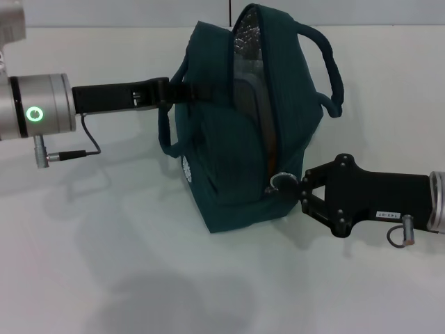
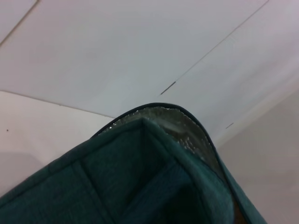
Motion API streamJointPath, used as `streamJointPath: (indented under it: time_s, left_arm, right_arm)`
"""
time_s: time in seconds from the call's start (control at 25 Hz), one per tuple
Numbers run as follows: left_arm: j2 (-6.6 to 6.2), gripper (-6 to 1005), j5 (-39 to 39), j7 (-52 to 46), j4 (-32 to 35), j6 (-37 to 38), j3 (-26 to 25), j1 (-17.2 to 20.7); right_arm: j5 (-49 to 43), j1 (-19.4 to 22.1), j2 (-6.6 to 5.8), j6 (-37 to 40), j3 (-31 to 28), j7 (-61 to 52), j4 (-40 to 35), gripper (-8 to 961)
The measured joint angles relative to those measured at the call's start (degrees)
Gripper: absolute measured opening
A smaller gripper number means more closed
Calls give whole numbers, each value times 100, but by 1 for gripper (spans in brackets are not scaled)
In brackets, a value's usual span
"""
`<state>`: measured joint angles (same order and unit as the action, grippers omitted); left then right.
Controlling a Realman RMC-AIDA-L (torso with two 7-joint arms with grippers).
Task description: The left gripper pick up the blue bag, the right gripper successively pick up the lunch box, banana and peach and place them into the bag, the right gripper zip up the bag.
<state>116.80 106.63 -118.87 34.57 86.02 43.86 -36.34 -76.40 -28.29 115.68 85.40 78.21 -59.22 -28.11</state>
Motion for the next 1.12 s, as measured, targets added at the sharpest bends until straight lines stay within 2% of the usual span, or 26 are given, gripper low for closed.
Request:
streamJointPath:
  time_s: [0.08,0.32,0.52,0.64,0.76,0.92,1.12]
  left_arm:
    - [1,50,-140,72,-11,6,0,6]
    - [-35,156,-632,751,-273,120,0,30]
    - [-58,380,-1085,1635,-405,300,-7,236]
    - [-53,613,-1384,2290,-407,349,-9,537]
    - [-30,630,-1591,2873,-419,466,-10,880]
    - [82,646,-1838,3884,-668,666,-11,1334]
    - [215,644,-2067,4838,-1032,993,-8,1652]
  right_arm:
    - [7,-16,2,78,-2,47,-13,16]
    - [171,-92,11,221,2,147,-39,16]
    - [411,-274,16,192,3,150,65,16]
    - [540,-311,10,193,2,151,52,16]
    - [687,-342,-3,185,1,152,28,16]
    - [897,-426,-11,156,-10,154,55,16]
    - [986,-519,-11,146,-257,124,39,16]
